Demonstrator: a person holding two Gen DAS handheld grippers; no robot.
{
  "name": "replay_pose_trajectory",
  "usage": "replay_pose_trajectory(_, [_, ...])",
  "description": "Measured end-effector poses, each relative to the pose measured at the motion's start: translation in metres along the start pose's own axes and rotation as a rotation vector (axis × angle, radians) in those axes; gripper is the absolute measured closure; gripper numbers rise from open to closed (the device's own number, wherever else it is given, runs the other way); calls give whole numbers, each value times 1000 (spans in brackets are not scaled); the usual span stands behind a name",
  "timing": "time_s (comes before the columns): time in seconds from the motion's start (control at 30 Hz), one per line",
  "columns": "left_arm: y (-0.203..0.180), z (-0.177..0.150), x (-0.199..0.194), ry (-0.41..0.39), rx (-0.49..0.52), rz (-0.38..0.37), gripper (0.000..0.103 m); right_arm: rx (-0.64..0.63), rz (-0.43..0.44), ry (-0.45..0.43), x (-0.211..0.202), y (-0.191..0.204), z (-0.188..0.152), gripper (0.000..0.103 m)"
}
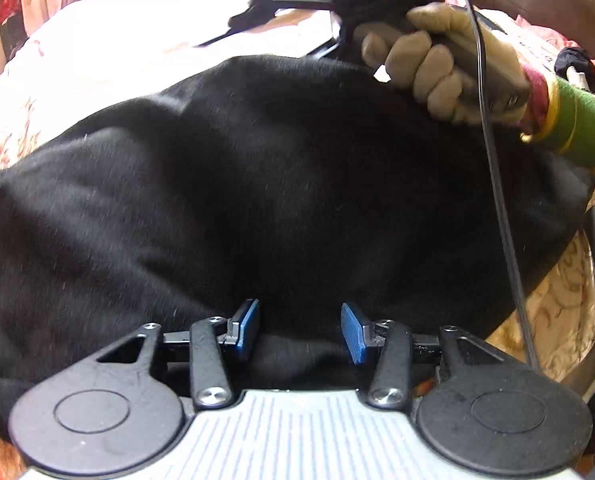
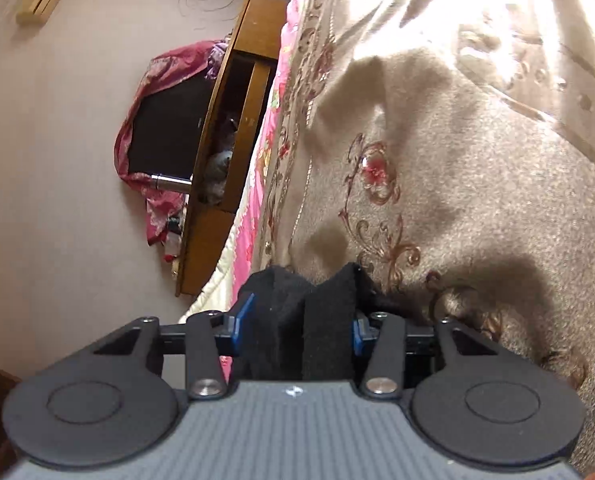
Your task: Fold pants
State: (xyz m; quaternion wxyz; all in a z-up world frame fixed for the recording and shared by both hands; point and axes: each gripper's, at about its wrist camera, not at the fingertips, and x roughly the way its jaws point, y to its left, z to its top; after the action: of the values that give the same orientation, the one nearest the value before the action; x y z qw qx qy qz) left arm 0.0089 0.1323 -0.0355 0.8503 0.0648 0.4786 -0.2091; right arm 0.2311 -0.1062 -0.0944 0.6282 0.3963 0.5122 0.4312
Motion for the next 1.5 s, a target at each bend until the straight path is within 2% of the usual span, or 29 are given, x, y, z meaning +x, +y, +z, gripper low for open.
replay_pose_trajectory(0.03, [2,-3,-1,-3,-3,-5,45,-62,-22,-12,-4,7,-4,58])
replay_pose_trajectory(0.1, [4,-8,-2,-16,-7,-15,45,-161,-83,-99,-15,18,-14,57])
replay_pose_trajectory(0.17, [5,-10,-1,-23,-4,-21,45,-203,-92,-144,-19,23,-11,58])
replay_pose_trajectory(0.23, [6,-11,1,-25,-2,-22,45,-205,-165,-237,-24,22,0,62])
replay_pose_trajectory(0.27, [6,-12,0,-26,-2,-21,45,-192,-170,-247,-26,19,6,71])
replay_pose_trajectory(0.33, [4,-13,0,-25,0,-14,45,-152,-144,-223,-34,17,11,72])
replay_pose_trajectory(0.4, [3,-14,1,-26,3,-14,45,-219,-124,-162,-46,26,0,72])
replay_pose_trajectory(0.43, [4,-14,3,-26,8,-16,44,-254,-143,-142,-51,30,-6,72])
replay_pose_trajectory(0.5, [3,-11,5,-25,14,-20,44,-306,-204,-86,-65,36,-26,72])
replay_pose_trajectory(0.6, [2,-8,3,-25,12,-19,44,-314,-275,-2,-84,30,-48,71])
replay_pose_trajectory(0.7, [0,-7,3,-21,15,-7,44,-370,-373,33,-101,28,-67,71])
replay_pose_trajectory(0.73, [-1,-7,4,-18,16,-3,44,-418,-440,21,-108,28,-76,71])
replay_pose_trajectory(0.77, [-2,-6,4,-14,18,-1,44,-447,-500,7,-112,28,-80,82])
replay_pose_trajectory(0.8, [-4,-4,4,-11,22,1,44,-463,-561,-8,-116,27,-83,98])
replay_pose_trajectory(0.87, [-7,-1,4,-2,35,5,43,-418,-599,-72,-128,23,-82,102])
replay_pose_trajectory(0.93, [-10,1,4,5,35,12,43,-442,-716,-166,-140,26,-82,103])
replay_pose_trajectory(0.97, [-11,1,4,6,36,19,43,-445,-748,-199,-146,27,-84,100])
replay_pose_trajectory(1.03, [-17,3,4,10,45,38,43,-393,-745,-236,-171,27,-92,95])
replay_pose_trajectory(1.1, [-22,6,3,11,52,46,43,-377,-763,-290,-196,32,-106,95])
replay_pose_trajectory(1.23, [-33,18,-3,-26,48,43,43,-302,-901,-447,-254,41,-141,95])
replay_pose_trajectory(1.27, [-38,22,-5,-43,59,38,43,-278,-950,-492,-270,41,-152,91])
replay_pose_trajectory(1.3, [-46,28,-9,-67,81,31,43,-258,-1037,-539,-285,40,-164,83])
replay_pose_trajectory(1.37, [-63,38,-14,-105,132,16,43,-215,-1128,-595,-307,38,-182,79])
replay_pose_trajectory(1.43, [-90,48,-16,-147,235,-1,42,-113,-1145,-675,-332,33,-203,79])
replay_pose_trajectory(1.5, [-121,56,-12,-191,327,-37,40,-23,-1120,-741,-350,26,-219,79])
